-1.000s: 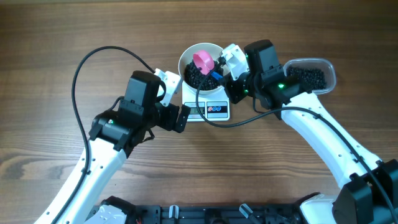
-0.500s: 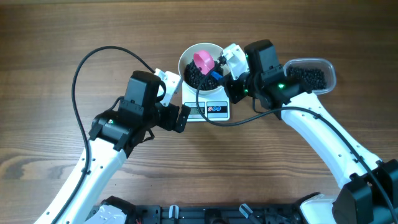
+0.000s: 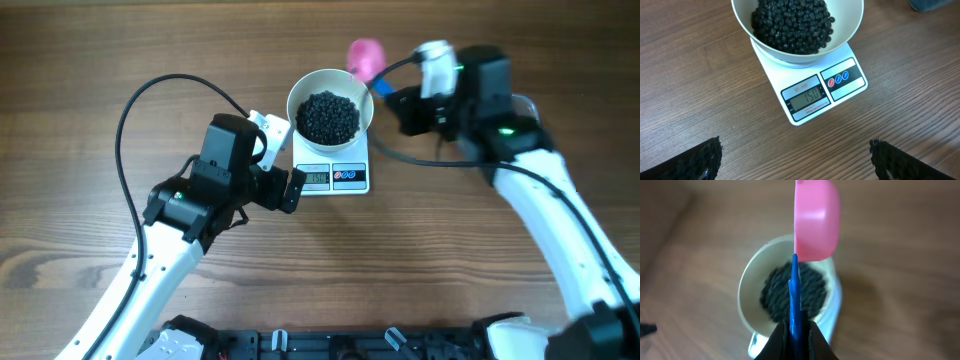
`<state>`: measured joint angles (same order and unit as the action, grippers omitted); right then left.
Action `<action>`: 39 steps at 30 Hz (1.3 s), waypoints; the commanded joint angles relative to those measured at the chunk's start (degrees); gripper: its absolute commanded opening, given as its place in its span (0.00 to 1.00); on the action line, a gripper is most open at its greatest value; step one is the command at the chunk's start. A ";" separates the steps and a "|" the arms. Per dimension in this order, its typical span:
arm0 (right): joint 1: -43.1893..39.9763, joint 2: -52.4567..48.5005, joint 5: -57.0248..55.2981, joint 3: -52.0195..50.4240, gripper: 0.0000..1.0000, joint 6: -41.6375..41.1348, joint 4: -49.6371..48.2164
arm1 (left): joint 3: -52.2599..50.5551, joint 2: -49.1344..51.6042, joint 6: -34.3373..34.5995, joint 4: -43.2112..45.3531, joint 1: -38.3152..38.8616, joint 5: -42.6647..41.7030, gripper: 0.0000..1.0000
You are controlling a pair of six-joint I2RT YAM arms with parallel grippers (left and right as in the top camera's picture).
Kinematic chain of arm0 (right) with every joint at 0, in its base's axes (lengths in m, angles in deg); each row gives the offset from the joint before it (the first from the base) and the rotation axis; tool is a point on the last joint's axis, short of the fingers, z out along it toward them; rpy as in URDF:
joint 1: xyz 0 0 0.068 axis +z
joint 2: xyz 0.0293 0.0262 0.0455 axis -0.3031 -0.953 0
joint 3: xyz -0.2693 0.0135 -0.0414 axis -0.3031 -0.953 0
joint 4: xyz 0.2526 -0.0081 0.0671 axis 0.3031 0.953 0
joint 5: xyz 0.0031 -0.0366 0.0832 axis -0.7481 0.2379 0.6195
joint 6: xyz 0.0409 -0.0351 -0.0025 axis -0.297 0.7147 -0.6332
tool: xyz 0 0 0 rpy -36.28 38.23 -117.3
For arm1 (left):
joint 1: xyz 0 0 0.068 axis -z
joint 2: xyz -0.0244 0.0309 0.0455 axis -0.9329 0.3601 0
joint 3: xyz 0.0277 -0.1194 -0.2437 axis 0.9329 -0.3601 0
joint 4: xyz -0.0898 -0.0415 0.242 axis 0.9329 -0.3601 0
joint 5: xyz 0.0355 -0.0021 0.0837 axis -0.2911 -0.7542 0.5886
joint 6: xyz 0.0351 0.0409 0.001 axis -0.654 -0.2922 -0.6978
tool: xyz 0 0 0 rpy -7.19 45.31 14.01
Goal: Scoop item into bowl and weigh 150g on scale
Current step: 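Lift the pink scoop out and carry it right to the bean tub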
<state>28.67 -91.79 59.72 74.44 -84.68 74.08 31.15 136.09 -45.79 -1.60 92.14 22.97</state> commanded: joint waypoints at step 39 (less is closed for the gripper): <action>-31.74 -3.63 -3.76 -0.39 0.04 16.79 25.62 | -0.09 0.02 0.33 0.15 -0.22 0.13 1.00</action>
<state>-2.98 -94.70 54.45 74.44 -67.26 99.76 31.15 136.09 -45.79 -1.58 92.14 22.97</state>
